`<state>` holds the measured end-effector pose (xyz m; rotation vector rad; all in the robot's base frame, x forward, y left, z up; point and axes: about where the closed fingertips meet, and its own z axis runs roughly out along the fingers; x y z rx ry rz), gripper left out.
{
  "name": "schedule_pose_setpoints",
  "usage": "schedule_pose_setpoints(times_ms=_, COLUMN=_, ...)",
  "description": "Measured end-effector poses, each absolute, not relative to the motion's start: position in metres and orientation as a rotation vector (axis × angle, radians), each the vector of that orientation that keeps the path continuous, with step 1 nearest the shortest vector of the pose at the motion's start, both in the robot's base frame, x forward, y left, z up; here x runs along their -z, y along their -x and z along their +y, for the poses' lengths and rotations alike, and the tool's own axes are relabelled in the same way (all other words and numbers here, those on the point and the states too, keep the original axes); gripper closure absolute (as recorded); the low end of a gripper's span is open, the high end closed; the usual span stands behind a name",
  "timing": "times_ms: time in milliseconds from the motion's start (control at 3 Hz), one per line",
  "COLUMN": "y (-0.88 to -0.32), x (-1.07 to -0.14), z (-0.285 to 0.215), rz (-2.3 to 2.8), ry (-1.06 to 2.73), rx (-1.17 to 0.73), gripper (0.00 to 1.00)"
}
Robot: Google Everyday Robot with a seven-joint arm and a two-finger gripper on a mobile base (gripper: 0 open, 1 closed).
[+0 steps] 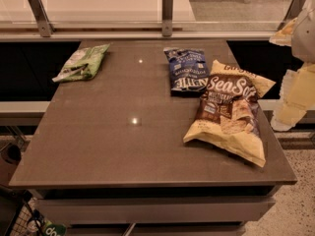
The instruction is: Move brown chip bag near green jalapeno chip bag
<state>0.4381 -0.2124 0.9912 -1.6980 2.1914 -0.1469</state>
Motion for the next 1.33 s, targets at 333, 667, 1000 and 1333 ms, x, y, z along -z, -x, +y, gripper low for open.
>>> schedule_pose_setpoints(times_ms=333, y=-0.438, x=-0.991, z=-0.212, rz=2.191, ry=1.698, rx=0.147, gripper=0.00)
schedule_pose_setpoints(times_ms=667, y=-0.440, x=-0.991, z=-0.212, rz=2.227, ry=1.681, rx=0.206, gripper=0.00)
schedule_pose_setpoints(times_ms=1000, y=-0.456, x=-0.984, z=-0.205, rz=2.257, ry=1.660, rx=0.245, gripper=0.00)
schedule_pose_setpoints(times_ms=1333, y=-0.479, x=-0.967, z=-0.182, rz=2.244, ry=1.673, rx=0.197, gripper=0.00)
